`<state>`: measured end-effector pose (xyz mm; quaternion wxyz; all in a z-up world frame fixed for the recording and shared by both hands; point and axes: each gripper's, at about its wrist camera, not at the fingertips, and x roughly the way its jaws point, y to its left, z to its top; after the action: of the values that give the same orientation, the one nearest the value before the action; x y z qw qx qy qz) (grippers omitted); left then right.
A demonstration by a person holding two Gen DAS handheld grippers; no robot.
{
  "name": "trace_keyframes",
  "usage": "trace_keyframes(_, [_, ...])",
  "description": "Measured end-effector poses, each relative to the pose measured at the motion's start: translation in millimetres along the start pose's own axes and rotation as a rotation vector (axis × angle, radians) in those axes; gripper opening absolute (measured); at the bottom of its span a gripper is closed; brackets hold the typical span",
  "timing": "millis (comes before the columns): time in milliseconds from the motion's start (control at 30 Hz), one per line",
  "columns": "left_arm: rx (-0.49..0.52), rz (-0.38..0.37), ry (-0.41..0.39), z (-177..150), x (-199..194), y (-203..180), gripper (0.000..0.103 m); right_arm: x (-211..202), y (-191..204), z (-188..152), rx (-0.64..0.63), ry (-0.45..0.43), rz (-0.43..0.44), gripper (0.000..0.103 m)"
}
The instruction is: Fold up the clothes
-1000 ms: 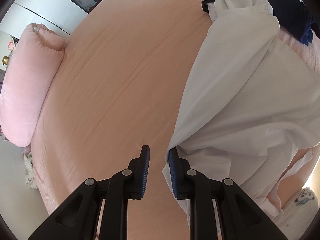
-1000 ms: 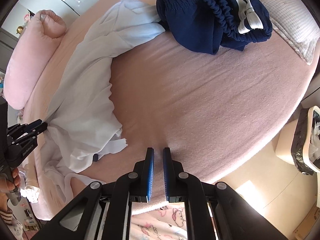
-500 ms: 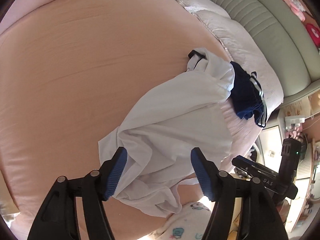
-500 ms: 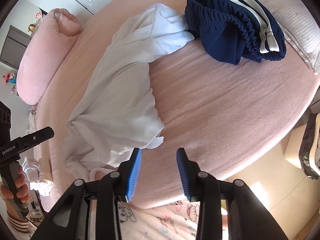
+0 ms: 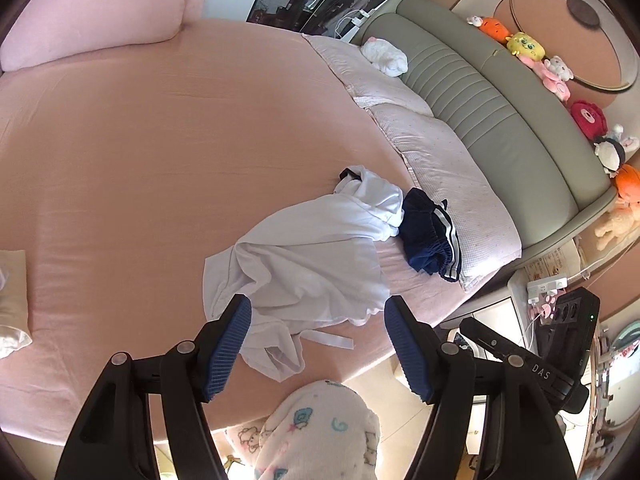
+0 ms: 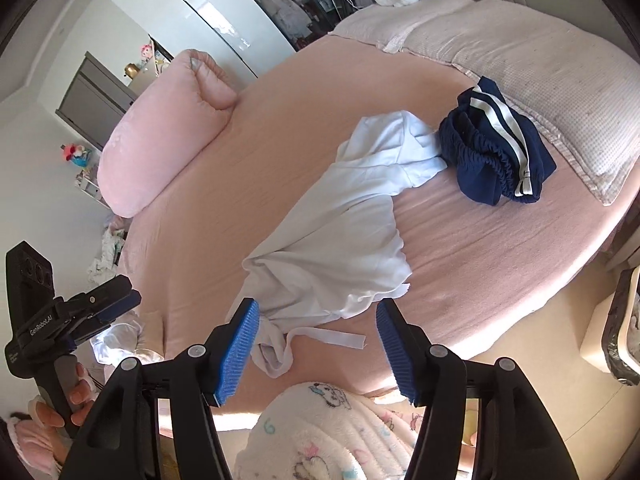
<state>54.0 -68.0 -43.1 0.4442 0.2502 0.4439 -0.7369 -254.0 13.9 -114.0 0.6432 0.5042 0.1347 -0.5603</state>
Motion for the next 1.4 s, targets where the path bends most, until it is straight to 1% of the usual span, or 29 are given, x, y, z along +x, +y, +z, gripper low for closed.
trace_keyframes(67, [0.035,0.014,-0.015,-5,-10,-12,0.068,-14,6,-3,-0.001,-0.014,0.011,0.061])
trace_keyframes(167, [0.073,0.032,-0.029,3,-12,-22,0.068,-28,11,-1,-0.004,-0.035,0.033,0.061])
trace_keyframes(233, [0.094,0.045,-0.033,10,-10,-28,0.068,-34,10,2,-0.006,-0.045,0.019,0.061])
trace_keyframes(367, [0.137,0.055,0.003,35,15,-36,0.068,-44,4,10,0.029,-0.062,0.021,0.062])
trace_keyframes(433, [0.158,0.062,0.033,48,32,-39,0.068,-45,-5,15,0.072,-0.06,0.003,0.062])
trace_keyframes(500, [0.172,0.068,0.057,60,50,-40,0.068,-40,-15,23,0.119,-0.051,0.018,0.067])
trace_keyframes(567, [0.18,0.073,0.078,72,66,-39,0.068,-32,-26,31,0.162,-0.032,0.017,0.068])
trace_keyframes(633, [0.167,0.064,0.096,81,80,-38,0.068,-23,-35,42,0.194,-0.012,0.011,0.068])
trace_keyframes(700, [0.154,0.043,0.107,87,88,-36,0.068,-12,-39,53,0.207,0.003,0.014,0.068])
trace_keyframes(800, [0.153,0.054,0.123,98,102,-35,0.068,3,-39,68,0.209,0.038,0.017,0.068])
trace_keyframes(900, [0.174,0.065,0.149,106,116,-39,0.068,13,-35,79,0.207,0.044,0.035,0.068])
trace_keyframes(1000, [0.199,0.078,0.165,110,126,-43,0.068,22,-31,91,0.201,0.044,0.04,0.068])
trace_keyframes(1167, [0.235,0.076,0.202,115,146,-51,0.068,36,-32,106,0.223,0.053,0.053,0.068])
trace_keyframes(1300, [0.287,0.107,0.226,116,166,-57,0.068,49,-36,115,0.24,0.066,0.052,0.068])
trace_keyframes(1400, [0.338,0.139,0.248,113,182,-61,0.068,64,-41,121,0.251,0.093,0.044,0.068])
